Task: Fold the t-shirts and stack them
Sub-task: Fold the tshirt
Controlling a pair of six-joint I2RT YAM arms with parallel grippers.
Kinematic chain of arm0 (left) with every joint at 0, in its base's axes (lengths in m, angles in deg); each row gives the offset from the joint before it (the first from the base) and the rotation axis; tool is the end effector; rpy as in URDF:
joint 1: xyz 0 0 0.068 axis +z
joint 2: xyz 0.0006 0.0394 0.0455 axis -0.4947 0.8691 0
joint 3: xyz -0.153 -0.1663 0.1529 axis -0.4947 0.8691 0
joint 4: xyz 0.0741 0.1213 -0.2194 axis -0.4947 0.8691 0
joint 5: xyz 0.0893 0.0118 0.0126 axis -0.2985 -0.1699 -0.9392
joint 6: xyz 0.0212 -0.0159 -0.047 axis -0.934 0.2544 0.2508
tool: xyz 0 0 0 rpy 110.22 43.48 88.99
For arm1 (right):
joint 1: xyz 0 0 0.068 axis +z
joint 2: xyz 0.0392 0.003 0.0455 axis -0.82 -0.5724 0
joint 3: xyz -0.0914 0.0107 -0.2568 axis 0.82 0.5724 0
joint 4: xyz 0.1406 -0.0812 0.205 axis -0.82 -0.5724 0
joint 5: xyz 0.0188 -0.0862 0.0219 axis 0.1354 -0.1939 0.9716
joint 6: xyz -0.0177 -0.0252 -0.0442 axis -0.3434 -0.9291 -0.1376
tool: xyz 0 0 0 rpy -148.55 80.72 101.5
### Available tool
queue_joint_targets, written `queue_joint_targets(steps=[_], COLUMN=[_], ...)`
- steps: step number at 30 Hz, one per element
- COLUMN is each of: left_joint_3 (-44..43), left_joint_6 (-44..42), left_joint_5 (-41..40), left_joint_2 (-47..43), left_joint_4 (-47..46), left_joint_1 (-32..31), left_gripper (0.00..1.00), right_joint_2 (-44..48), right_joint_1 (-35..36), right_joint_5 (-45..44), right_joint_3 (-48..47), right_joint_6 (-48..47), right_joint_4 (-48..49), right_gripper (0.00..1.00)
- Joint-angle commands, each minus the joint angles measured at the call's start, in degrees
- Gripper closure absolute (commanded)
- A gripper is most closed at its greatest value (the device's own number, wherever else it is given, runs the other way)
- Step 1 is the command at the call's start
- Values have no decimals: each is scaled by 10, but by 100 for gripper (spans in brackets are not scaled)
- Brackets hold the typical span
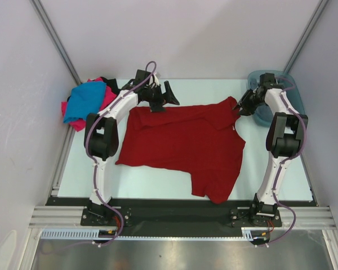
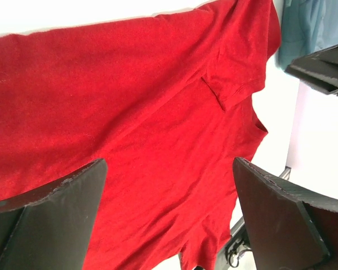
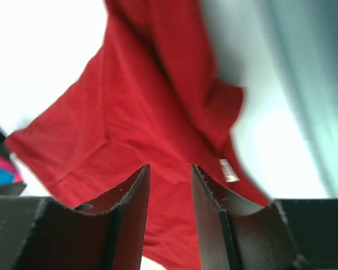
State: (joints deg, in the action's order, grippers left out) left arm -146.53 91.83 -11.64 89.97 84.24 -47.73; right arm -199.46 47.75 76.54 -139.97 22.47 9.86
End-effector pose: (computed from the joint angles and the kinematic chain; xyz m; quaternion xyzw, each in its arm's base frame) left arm 0.4644 -0.1712 0.2344 -0.0206 0.9030 -0.3778 0.2035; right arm 0.4604 -0.0458 0.2172 0.2540 0.9216 0.2255 0.1878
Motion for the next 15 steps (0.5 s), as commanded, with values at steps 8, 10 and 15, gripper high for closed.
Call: queue_joint_targets(steps=[8,10,15], left_joint_3=[-18,-17,-15], left_joint_6=[18,13,6], left_joint_5=[28,30,36], left_joint_2=[-18,-18,-18], left_joint_4=[5,10,17], left_joint_1=[0,0,-1], left_gripper=[0,0,0], right_joint_2=[26,29,44], right_joint_1=[3,5,7], right_joint_5=[97,93,54], right_joint_3=[45,33,19], right_joint_6=[115,111,99], right_joint_4=[58,31,-11], right_gripper=[53,52,48])
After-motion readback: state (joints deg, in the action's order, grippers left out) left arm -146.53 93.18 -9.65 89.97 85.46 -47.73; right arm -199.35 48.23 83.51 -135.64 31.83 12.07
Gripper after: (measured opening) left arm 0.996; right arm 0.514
